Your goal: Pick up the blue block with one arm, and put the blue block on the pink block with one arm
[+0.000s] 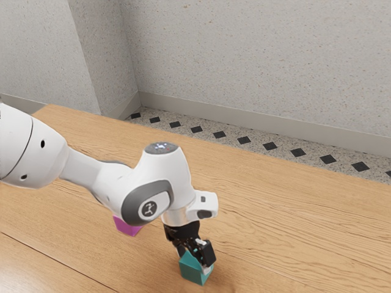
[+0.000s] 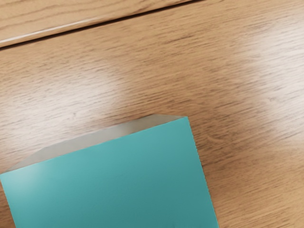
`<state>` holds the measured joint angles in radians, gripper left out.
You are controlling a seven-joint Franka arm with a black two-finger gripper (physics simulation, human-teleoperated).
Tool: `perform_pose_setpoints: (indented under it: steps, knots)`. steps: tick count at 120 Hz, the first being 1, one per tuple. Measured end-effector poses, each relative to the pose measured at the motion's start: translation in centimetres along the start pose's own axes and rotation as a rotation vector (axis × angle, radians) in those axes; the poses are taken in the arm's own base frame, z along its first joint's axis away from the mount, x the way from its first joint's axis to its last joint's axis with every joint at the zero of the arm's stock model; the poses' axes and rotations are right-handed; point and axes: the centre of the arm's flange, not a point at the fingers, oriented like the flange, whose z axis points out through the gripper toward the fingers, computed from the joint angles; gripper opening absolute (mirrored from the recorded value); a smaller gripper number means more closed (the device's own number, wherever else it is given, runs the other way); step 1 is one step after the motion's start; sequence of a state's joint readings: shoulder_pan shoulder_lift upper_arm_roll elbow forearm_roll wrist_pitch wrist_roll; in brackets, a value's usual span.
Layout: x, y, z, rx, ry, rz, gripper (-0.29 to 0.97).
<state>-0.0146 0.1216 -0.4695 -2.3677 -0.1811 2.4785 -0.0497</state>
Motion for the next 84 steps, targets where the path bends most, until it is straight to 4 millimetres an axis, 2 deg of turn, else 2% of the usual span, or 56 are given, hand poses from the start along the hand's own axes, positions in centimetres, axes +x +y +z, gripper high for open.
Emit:
perform_pose_setpoints:
  steps: [21,54,66,84]
  knots:
    - [0.3,-0.8,0.8,-0.007,-0.014,-0.017,0.68]
    - [1.1,-0.8,1.4,-0.020,-0.021,-0.021,0.67]
    - [1.2,-0.8,1.6,-0.023,-0.023,-0.022,0.64]
    - [1.2,-0.8,1.7,-0.022,-0.027,-0.024,0.52]
